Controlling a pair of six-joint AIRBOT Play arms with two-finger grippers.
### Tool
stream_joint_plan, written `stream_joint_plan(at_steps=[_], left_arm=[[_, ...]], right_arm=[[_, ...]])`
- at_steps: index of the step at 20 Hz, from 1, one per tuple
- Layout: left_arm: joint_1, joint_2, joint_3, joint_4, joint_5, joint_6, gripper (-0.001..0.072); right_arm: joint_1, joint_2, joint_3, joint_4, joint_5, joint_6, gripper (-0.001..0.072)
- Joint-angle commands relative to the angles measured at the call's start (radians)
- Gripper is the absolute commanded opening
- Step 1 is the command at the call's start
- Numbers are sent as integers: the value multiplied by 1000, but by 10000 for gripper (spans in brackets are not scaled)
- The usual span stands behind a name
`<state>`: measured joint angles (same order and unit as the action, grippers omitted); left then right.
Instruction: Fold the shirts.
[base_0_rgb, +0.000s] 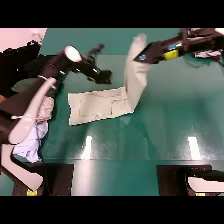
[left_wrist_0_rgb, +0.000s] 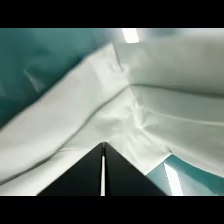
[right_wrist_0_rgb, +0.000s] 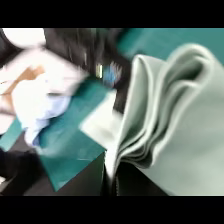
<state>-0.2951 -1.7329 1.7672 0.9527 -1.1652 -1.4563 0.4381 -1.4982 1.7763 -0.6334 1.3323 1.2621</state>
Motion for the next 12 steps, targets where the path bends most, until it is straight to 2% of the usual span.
stream_joint_plan(at_steps=[1, 2, 3, 5, 6, 9, 10, 12], left_arm=[[165, 122, 50, 47, -97, 25, 26], [212, 161, 53, 52, -109, 25, 26], [253, 194, 53, 59, -115, 25, 26], [327, 250, 53, 69, -134, 25, 26], [356, 270, 53, 68, -142, 25, 26], [402, 299, 52, 68, -172, 24, 26], [404, 299, 51, 69, -186, 25, 26], [401, 299, 51, 66, -208, 25, 26]], right_arm=[[187, -87, 2, 103, -163, -100, 19], [253, -130, 2, 121, -225, -120, 24], [309, -170, 2, 119, -273, -137, 77], [404, -246, 2, 117, -330, -182, 436], [433, -277, 2, 117, -340, -208, 587], [436, -313, 2, 102, -292, -211, 589], [413, -306, 2, 77, -265, -189, 549], [345, -285, 1, -28, -185, -116, 549]])
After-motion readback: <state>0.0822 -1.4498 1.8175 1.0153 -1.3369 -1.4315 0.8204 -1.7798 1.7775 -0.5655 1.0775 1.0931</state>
